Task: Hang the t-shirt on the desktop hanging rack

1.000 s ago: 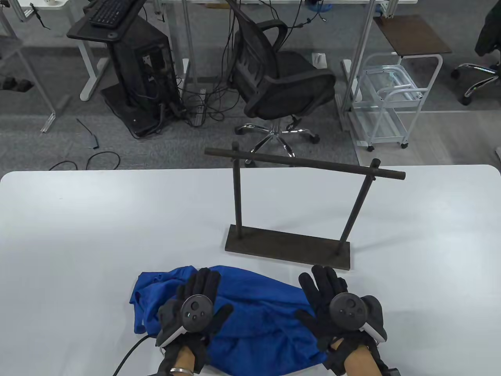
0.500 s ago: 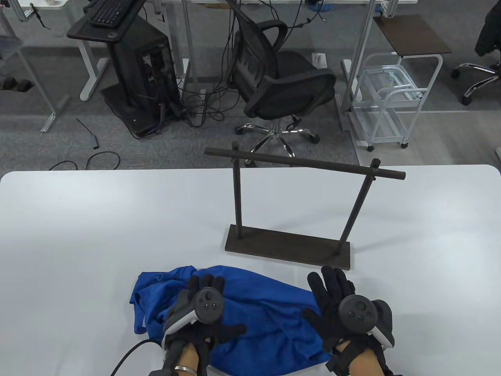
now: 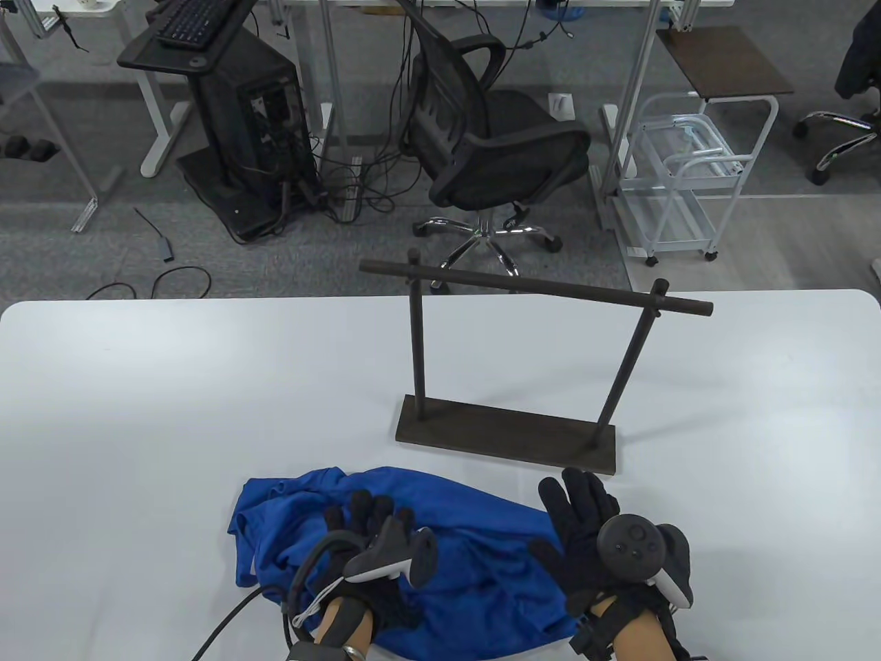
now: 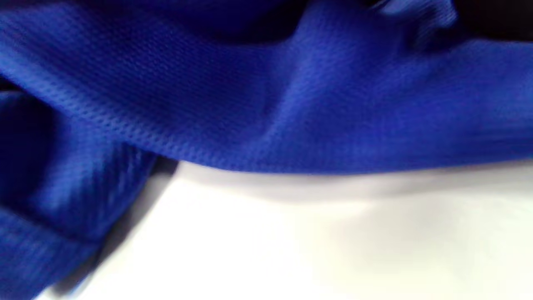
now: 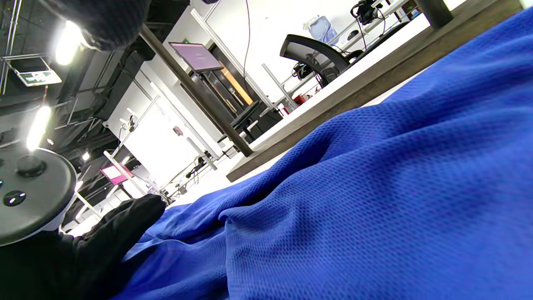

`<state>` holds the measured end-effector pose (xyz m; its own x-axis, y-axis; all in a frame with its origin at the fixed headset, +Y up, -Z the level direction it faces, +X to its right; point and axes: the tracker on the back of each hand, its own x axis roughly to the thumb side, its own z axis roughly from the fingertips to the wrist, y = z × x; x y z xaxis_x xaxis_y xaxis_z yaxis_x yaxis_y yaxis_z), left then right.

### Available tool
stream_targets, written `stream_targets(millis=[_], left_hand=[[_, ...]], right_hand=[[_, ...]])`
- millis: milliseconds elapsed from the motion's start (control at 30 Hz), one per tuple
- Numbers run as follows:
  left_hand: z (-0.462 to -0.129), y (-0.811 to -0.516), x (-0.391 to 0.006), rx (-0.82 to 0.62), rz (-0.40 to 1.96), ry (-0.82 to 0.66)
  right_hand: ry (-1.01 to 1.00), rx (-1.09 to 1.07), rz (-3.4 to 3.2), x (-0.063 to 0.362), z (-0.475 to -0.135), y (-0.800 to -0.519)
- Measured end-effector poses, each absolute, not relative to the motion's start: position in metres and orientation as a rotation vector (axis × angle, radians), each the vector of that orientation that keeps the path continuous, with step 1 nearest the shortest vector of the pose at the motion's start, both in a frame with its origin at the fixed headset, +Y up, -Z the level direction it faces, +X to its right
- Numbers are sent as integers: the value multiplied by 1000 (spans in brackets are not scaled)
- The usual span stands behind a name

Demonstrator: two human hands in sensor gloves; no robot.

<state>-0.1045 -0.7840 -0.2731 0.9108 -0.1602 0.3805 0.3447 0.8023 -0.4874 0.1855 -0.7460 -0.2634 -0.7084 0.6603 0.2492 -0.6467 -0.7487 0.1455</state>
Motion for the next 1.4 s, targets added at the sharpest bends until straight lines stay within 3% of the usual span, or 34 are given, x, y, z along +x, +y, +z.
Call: stream_targets(millis=[133, 300, 467, 767, 1000, 1167, 1400], left_hand=[[-283, -781, -107, -480, -305, -317], [-293, -783, -102, -570, -354, -256], [-296, -784, -73, -575, -728, -274], [-321, -791, -79, -748, -628, -242], [-331, -796, -65, -761, -708, -373], [-341, -801, -77, -855, -599, -371], [-330, -793, -74, -696, -591, -425]], right_hand=[[77, 355, 2384, 188, -266, -748], [101, 373, 2378, 185, -267, -749], [82, 391, 2333, 188, -269, -744], [121, 403, 2341, 187, -272, -748], [103, 432, 2298, 181, -267, -745], [82, 447, 2276, 178, -264, -741], [102, 446, 2279, 179, -266, -744]])
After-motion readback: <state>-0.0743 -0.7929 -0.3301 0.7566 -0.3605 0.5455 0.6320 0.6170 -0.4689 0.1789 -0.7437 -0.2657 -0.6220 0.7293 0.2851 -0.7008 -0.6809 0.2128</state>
